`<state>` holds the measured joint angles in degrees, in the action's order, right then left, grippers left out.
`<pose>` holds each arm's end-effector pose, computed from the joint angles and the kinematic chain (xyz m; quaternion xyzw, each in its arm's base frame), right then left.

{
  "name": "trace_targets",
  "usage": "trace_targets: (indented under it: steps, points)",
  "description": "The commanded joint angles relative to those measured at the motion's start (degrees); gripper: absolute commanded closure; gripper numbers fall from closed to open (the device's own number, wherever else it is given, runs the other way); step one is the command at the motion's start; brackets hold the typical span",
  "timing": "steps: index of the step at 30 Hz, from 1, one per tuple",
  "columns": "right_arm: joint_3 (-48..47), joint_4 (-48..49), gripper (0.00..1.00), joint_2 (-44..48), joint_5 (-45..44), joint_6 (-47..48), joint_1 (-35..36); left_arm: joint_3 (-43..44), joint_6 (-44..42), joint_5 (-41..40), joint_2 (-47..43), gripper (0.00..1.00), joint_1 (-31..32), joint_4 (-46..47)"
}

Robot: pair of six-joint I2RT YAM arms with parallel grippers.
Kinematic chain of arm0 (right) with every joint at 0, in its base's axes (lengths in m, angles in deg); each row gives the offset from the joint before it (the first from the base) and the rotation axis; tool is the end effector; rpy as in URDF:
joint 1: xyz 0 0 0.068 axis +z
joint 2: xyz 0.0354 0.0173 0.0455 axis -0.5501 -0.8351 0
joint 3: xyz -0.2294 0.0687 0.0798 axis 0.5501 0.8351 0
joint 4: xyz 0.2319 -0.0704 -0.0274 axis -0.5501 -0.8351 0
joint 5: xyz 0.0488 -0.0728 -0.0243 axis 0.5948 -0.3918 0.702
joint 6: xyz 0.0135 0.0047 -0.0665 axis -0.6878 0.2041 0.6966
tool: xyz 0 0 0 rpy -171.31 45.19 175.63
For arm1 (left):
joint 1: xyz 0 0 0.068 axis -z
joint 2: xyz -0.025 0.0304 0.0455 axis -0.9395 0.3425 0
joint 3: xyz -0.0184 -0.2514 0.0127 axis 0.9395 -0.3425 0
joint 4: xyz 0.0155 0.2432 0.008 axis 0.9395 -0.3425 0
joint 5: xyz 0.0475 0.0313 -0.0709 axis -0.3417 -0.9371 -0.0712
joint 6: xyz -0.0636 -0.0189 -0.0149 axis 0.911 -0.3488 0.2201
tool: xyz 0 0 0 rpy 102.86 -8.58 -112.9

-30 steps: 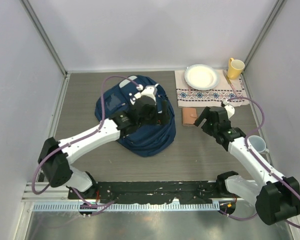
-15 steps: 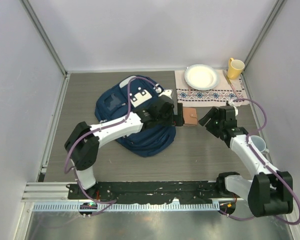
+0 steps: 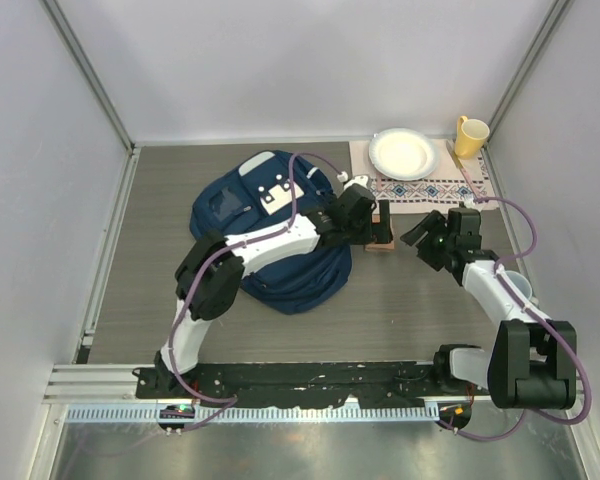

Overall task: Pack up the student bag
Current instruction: Pick up the stationery from the center of the board.

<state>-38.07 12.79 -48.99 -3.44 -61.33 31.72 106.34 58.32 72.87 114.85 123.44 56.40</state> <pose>0.2457 0.0010 0.1798 0.3050 0.8646 0.1967 0.3474 0.2813 -0.3728 0.2224 0.0470 0.8972 -0.3100 0.3110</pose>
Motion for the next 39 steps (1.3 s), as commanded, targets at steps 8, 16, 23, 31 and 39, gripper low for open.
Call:
trace_targets:
  steps: [8,16,23,31,39]
  points:
    - [-2.6,7.2,0.36,-6.6,2.3,-1.0,-0.6,0.3,10.1,4.2,8.0,0.05,-5.9,5.1]
    - [-5.2,9.9,0.38,-11.3,3.7,-0.6,-0.7,1.5,12.9,7.5,14.0,0.11,-7.1,7.7]
    - [-6.2,10.7,0.38,-16.5,5.3,0.7,-0.7,1.6,13.5,7.6,16.2,0.17,-7.0,8.1]
    - [-5.7,15.5,0.38,-21.7,10.4,0.8,-0.7,-1.4,14.2,7.7,15.8,0.28,-6.8,10.1]
    - [-4.1,18.6,0.44,-22.3,12.4,-0.4,-0.7,-0.3,13.2,9.0,16.7,0.39,-6.4,9.9]
